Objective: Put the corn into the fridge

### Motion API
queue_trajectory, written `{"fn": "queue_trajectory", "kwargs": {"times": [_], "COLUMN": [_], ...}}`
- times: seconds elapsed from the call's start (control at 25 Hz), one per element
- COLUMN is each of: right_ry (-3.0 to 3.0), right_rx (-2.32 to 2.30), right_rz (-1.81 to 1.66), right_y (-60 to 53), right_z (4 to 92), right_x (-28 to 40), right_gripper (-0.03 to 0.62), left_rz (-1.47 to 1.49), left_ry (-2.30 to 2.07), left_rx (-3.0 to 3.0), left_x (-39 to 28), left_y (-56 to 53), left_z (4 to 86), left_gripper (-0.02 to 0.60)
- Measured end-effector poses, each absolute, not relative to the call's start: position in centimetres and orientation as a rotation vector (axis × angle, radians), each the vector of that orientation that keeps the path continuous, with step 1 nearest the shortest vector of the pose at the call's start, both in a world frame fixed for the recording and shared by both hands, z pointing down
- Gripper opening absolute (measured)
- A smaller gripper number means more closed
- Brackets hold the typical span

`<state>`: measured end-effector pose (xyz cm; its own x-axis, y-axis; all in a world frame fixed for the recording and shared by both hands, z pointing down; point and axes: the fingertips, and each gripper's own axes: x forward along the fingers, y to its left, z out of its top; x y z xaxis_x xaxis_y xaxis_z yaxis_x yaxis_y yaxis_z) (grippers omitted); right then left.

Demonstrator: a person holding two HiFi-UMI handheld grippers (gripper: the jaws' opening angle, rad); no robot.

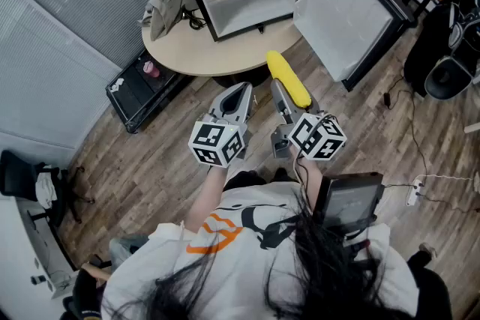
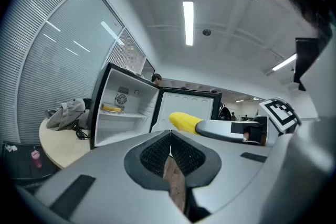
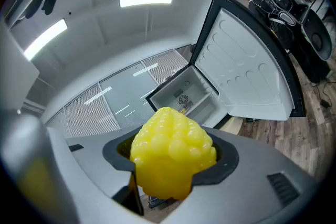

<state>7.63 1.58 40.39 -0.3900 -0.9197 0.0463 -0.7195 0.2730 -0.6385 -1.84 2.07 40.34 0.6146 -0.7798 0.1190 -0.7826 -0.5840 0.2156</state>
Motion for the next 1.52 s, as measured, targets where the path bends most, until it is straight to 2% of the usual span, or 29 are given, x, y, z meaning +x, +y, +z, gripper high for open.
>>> {"fn": "queue_trajectory", "kwargs": {"times": [1.12,1.52], "right_ry": [2.279,2.48], "right_rx": [-1.392,-1.454], "right_rz": [-0.987,-0.849], "right_y": [-1.3,-3.2], "right_z": [43.8,44.9], "right_x": [12.3,10.9], "right_gripper": [0.258,0.258], "left_rz": [-0.014,0.015], "left_ry": [-1.336,-1.38], "left_rx": [2.507,2.479], "left_x": [2.3,1.4], "left_y": [-0.7,-2.1], "left_z": [43.2,43.7], "left_gripper": [0.011,0.011]}}
